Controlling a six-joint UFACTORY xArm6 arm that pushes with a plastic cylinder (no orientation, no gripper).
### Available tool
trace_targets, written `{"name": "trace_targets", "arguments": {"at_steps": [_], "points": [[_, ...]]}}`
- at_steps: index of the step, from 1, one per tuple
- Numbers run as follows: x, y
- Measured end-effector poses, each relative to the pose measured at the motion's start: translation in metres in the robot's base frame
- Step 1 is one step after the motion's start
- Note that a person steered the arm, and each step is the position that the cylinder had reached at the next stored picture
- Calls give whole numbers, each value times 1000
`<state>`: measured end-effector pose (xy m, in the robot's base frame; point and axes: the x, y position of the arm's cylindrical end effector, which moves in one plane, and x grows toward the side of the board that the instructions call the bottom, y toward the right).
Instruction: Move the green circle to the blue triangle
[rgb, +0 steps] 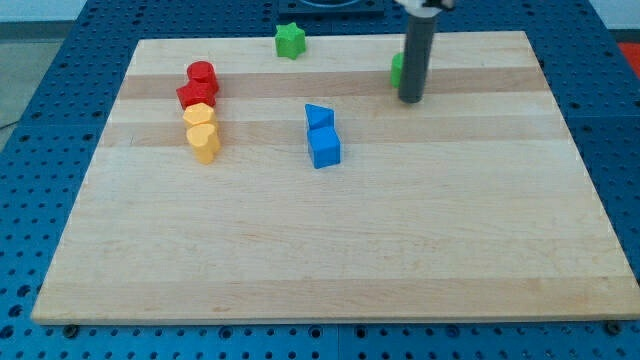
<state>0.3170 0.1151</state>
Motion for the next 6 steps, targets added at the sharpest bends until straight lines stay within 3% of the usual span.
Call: {"name": "trace_targets", "arguments": {"at_steps": [1,2,3,4,5,6], "points": [[-45,2],[-57,-14],[-59,26],[-97,27],[-100,-29],[-47,-92]]}}
